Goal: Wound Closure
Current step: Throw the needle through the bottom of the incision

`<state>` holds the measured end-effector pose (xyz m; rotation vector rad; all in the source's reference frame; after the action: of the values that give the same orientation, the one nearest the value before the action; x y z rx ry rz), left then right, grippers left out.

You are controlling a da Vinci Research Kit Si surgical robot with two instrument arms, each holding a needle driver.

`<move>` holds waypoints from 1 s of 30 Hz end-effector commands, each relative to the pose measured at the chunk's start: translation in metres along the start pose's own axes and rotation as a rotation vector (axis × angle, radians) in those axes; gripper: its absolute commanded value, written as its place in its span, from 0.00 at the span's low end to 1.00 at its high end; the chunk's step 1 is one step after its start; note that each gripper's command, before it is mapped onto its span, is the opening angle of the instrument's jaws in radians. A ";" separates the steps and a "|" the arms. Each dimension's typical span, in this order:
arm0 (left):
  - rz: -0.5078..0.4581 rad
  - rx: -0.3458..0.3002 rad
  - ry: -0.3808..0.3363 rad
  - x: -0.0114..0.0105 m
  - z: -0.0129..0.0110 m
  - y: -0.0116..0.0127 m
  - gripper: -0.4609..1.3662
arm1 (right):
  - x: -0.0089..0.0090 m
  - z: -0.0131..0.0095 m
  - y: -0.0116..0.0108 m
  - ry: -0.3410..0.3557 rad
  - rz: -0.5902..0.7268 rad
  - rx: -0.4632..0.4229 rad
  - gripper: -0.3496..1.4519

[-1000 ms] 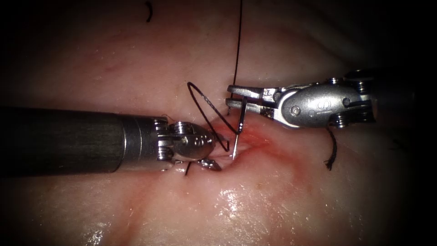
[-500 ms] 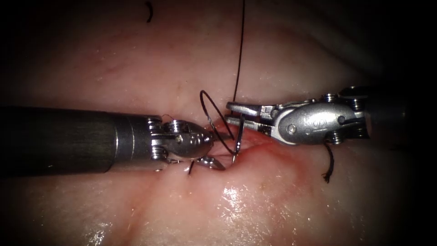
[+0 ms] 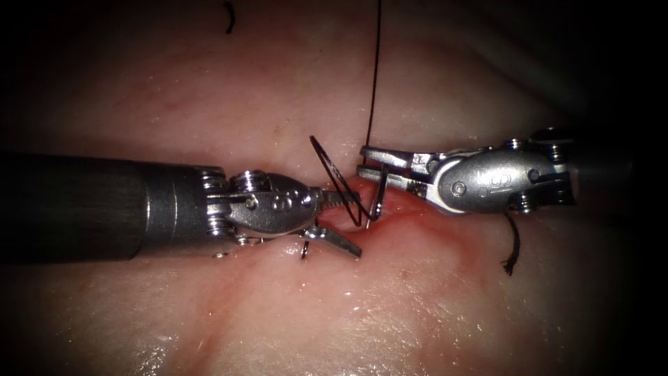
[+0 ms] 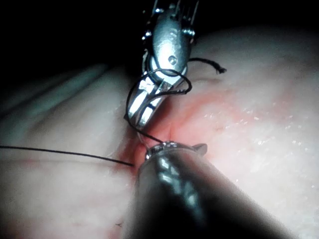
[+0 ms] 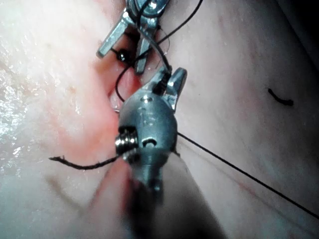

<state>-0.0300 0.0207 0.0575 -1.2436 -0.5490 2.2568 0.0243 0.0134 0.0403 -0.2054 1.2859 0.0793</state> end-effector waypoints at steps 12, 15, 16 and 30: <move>0.002 0.035 0.065 -0.0016 -0.0011 0.0022 0.55 | -0.0003 0.0002 0.0005 -0.003 0.144 -0.002 0.00; 0.007 0.040 0.075 -0.0024 -0.0013 0.0023 0.89 | -0.0004 0.0002 0.0004 -0.013 0.144 0.013 0.00; 0.007 0.040 0.075 -0.0025 -0.0013 0.0023 0.91 | -0.0004 0.0002 0.0004 -0.013 0.144 0.013 0.00; 0.005 0.113 0.072 -0.0042 0.0000 0.0055 0.15 | -0.0005 0.0004 0.0007 -0.028 0.206 0.029 0.00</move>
<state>-0.0295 0.0137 0.0572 -1.2593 -0.3812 2.2049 0.0245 0.0144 0.0408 -0.0418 1.2760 0.2421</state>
